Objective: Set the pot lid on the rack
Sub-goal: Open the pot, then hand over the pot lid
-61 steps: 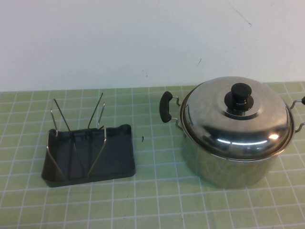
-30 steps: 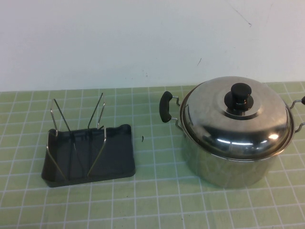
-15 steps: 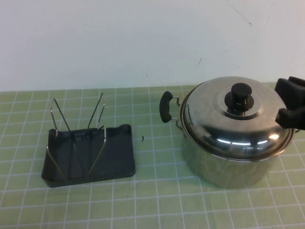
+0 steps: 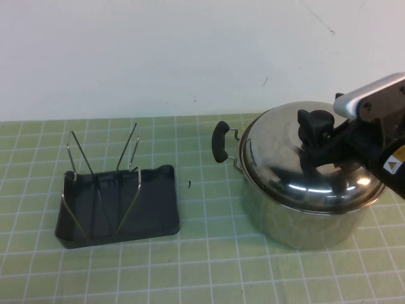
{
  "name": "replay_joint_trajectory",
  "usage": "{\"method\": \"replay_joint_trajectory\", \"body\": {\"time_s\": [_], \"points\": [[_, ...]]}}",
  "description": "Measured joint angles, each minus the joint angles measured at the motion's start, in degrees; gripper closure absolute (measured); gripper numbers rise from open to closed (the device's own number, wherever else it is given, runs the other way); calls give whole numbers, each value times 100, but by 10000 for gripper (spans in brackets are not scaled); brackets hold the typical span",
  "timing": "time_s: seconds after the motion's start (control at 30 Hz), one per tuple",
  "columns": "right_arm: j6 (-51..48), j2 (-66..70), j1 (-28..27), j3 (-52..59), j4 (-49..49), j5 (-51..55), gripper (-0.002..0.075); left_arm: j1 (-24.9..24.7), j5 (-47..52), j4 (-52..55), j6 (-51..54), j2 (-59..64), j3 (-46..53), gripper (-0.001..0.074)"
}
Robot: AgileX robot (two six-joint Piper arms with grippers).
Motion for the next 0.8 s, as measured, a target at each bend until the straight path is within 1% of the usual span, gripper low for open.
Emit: {"method": "replay_joint_trajectory", "body": {"time_s": [0.13,0.3,0.37,0.4,0.47,0.5,0.53,0.67,0.8], "points": [[246,454,0,-13,-9,-667,200,0,0,0,0,0,0,739],[523,722,0,-13,-22,-830,204,0,0,0,-11,0,0,739],[533,742,0,-13,-45,-830,230,0,0,0,-11,0,0,738],[533,736,0,-13,-59,-854,258,0,0,0,-11,0,0,739],[544,736,0,-13,-62,-894,329,0,0,0,-11,0,0,739],[556,736,0,-13,-62,-911,377,0,0,0,-11,0,0,738],[556,736,0,-13,-73,-936,389,0,0,0,-11,0,0,738],[556,710,0,-13,-95,-1076,389,0,0,0,-11,0,0,739],[547,335,0,-13,-153,-1107,389,0,0,0,-11,0,0,739]]}}
